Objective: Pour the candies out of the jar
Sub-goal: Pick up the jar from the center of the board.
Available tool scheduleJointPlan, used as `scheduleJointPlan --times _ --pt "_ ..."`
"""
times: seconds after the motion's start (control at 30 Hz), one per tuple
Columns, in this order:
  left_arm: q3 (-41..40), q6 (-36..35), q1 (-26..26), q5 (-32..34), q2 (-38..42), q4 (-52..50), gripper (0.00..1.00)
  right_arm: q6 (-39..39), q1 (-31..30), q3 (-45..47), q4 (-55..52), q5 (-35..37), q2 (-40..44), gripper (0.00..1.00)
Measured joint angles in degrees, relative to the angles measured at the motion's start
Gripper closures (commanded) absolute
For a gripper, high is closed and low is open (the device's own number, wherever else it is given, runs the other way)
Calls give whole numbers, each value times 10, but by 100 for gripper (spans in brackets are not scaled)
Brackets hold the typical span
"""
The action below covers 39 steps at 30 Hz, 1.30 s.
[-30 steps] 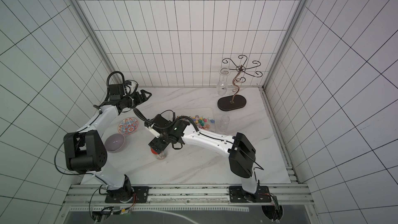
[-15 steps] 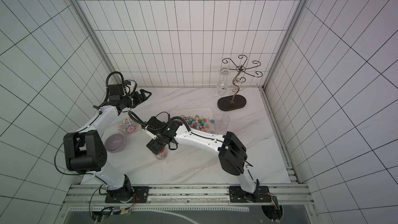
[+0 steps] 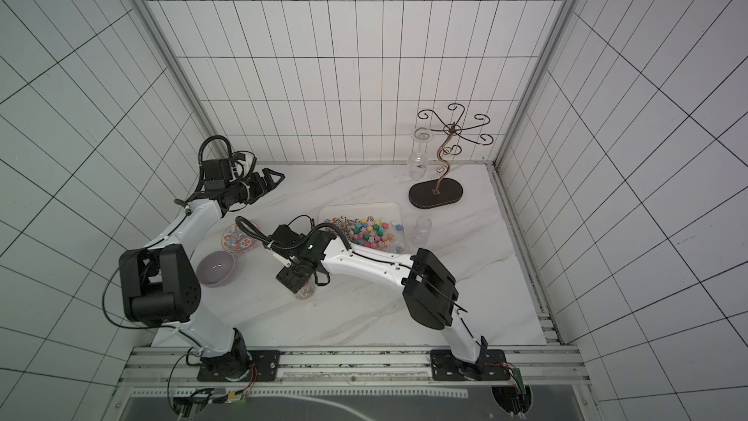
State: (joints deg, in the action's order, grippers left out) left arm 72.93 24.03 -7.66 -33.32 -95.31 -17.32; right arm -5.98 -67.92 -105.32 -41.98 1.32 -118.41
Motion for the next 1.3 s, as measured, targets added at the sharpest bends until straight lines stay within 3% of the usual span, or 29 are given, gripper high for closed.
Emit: scheduleJointPlan --times 0.3,0.7,1.1,1.3 --pt "-2 0 0 0 0 2 3 2 0 -3 -7 0 -1 58" --pt "-12 0 1 -2 1 13 3 2 15 -3 -33 -7 27 67" --pt "-32 -36 35 -11 51 29 3 0 121 -1 -43 -39 154 72" --pt "-101 -66 65 -41 115 62 3 5 196 19 -60 -72 217 74"
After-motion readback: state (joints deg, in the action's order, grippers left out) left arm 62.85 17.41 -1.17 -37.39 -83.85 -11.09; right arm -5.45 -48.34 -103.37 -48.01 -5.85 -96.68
